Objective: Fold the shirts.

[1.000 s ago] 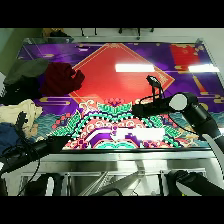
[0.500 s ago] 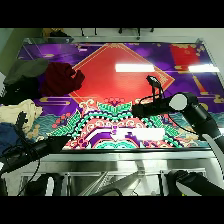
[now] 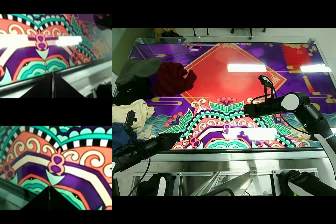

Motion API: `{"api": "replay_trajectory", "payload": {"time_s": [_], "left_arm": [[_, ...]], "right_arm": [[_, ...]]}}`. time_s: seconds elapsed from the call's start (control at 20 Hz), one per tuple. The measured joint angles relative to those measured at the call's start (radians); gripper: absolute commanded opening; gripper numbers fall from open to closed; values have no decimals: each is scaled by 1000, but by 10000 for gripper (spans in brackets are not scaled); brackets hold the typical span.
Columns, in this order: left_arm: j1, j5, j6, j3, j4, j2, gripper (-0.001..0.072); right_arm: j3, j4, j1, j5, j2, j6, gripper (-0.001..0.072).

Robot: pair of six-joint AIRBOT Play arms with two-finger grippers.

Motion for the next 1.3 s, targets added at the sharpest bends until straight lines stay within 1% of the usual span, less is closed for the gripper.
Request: {"api": "replay_trajectory", "payload": {"time_s": [0.05,0.1,0.15,0.2,0.25,0.35,0.45,0.6,0.75,0.85,0.95,1.1,1.3], "left_arm": [[0,45,13,1,1,0,694],[0,109,36,6,10,-4,690],[0,179,54,17,29,-14,689],[0,254,72,37,70,-38,689],[0,315,84,60,116,-72,689],[0,415,99,125,213,-195,689],[2,485,109,209,291,-382,689],[2,539,117,381,353,-722,689],[2,550,117,595,380,-1064,689],[2,530,103,743,387,-1258,689],[2,508,85,877,393,-1406,688],[2,485,61,1042,422,-1562,688],[2,428,12,1199,504,-1676,688]], "right_arm": [[0,0,0,-8,-2,0,41],[0,0,0,-16,-5,0,144],[0,0,0,-27,-9,0,394],[0,-3,0,-37,-14,0,544],[0,-5,0,-45,-21,-1,531],[0,-14,0,-71,-39,-11,531],[0,-30,-2,-99,-63,-20,531],[0,-45,-18,-124,-100,-23,531],[0,-51,-39,-136,-122,-24,530],[0,-53,-48,-138,-129,-27,531],[0,-55,-53,-141,-132,-27,530],[0,-55,-55,-142,-135,-27,530],[0,-54,-57,-143,-136,-27,530]]}}
